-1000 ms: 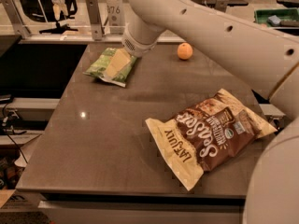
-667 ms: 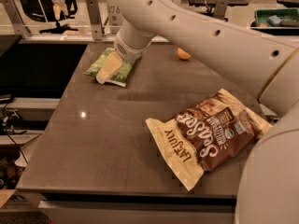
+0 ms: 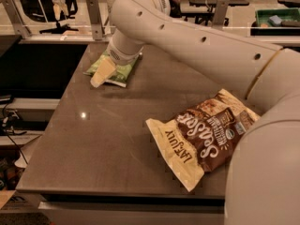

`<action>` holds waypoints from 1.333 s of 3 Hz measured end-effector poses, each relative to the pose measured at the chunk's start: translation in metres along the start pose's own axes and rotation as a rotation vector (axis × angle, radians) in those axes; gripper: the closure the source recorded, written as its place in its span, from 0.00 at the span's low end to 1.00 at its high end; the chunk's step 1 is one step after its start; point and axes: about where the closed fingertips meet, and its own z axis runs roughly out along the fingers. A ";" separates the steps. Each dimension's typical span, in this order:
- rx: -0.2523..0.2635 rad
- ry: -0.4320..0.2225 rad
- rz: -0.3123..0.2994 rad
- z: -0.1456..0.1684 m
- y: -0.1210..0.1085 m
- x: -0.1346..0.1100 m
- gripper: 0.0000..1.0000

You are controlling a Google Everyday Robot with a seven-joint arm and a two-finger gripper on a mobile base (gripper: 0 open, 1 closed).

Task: Pick green jalapeno chip bag

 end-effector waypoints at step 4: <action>-0.005 0.014 -0.016 0.013 -0.014 0.007 0.64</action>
Offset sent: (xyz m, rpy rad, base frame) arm 0.0174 -0.0051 -0.0168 -0.0242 -0.0178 0.0274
